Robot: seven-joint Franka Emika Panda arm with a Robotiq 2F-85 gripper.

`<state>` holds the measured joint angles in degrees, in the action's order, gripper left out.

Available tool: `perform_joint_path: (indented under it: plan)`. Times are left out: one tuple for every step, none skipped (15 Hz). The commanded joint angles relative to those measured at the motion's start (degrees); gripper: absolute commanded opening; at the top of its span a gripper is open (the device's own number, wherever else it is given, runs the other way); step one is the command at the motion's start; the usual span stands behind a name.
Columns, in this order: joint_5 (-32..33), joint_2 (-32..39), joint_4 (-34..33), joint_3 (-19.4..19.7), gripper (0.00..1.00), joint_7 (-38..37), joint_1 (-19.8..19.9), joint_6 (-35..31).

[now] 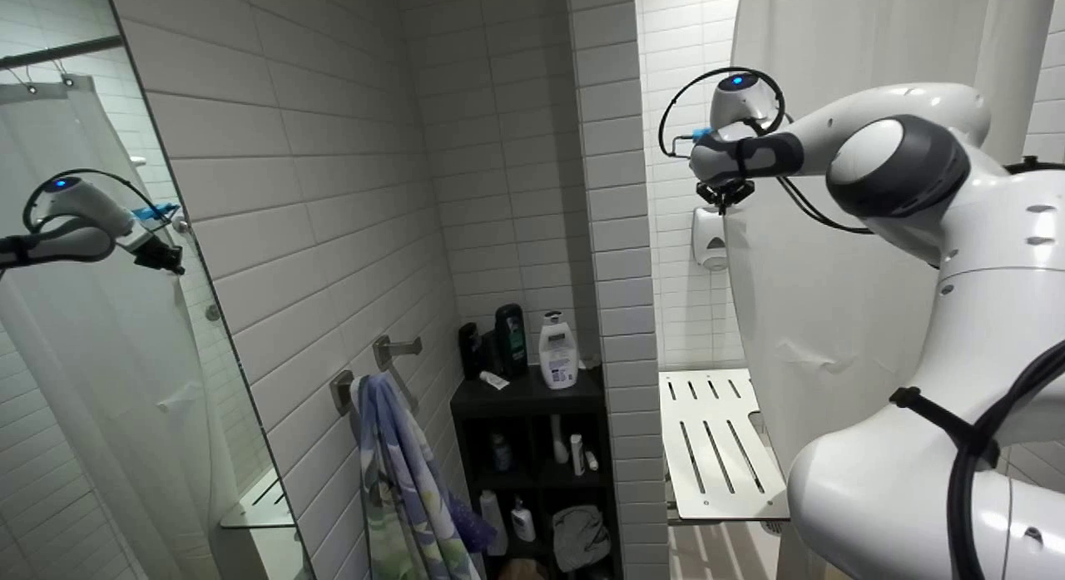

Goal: Close the curtain railing

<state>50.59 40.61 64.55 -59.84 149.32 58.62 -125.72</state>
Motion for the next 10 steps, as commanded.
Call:
perform_joint_path:
  plan:
    - [4.8, 0.5, 11.1, -15.5, 0.00, 0.0, 14.1, 2.6]
    - [6.8, 1.8, 12.8, -19.6, 0.00, 0.0, 17.2, 4.2]
    - [8.8, 3.4, 14.3, -23.4, 0.00, 0.0, 19.8, 6.1]
    - [11.3, 5.4, 15.9, -27.2, 0.00, 0.0, 22.1, 8.0]
    - [14.1, 7.3, 17.7, -31.0, 0.00, 0.0, 24.3, 9.9]
    - [17.0, 9.5, 19.7, -34.6, 0.00, 0.0, 26.1, 11.7]
    - [20.1, 12.1, 21.3, -37.9, 0.00, 0.0, 27.4, 13.7]
    - [22.6, 14.4, 23.0, -40.6, 0.00, 0.0, 28.4, 15.5]
    - [24.7, 16.5, 24.4, -42.6, 0.00, 0.0, 28.8, 17.1]
    - [26.8, 18.8, 25.9, -44.6, 0.00, 0.0, 29.1, 18.5]
